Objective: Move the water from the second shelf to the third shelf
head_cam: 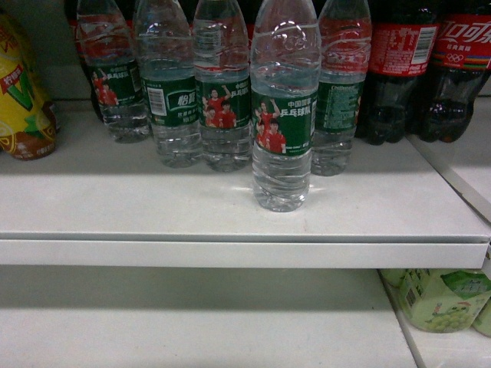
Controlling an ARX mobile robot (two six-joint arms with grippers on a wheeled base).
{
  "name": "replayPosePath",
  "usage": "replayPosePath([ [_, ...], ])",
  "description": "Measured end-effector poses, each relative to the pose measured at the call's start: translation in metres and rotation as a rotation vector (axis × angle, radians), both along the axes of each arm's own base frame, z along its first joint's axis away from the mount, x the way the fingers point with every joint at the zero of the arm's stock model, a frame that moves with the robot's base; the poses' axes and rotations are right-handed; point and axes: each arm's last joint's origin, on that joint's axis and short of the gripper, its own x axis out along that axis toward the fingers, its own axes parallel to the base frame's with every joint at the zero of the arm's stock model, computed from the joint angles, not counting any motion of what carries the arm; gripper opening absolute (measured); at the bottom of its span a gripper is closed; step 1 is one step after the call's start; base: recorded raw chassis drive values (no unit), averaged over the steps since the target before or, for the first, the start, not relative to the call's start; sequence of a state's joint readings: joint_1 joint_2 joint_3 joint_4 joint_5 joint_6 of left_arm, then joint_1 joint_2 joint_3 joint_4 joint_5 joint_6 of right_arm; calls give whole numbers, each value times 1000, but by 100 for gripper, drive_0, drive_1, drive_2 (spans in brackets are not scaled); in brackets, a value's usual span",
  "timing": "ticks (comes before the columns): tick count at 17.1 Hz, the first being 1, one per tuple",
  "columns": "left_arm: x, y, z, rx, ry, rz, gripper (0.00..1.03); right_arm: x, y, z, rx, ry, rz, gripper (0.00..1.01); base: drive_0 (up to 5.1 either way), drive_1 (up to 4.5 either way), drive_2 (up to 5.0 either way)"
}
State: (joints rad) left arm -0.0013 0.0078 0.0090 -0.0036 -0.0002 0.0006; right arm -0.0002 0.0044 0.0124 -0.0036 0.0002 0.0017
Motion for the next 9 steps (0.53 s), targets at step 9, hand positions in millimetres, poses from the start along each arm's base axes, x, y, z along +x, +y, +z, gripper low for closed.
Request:
replayPosePath([
  [9,0,0,0,0,0,0,98,0,0,0,0,0,0,98,0,0,0],
])
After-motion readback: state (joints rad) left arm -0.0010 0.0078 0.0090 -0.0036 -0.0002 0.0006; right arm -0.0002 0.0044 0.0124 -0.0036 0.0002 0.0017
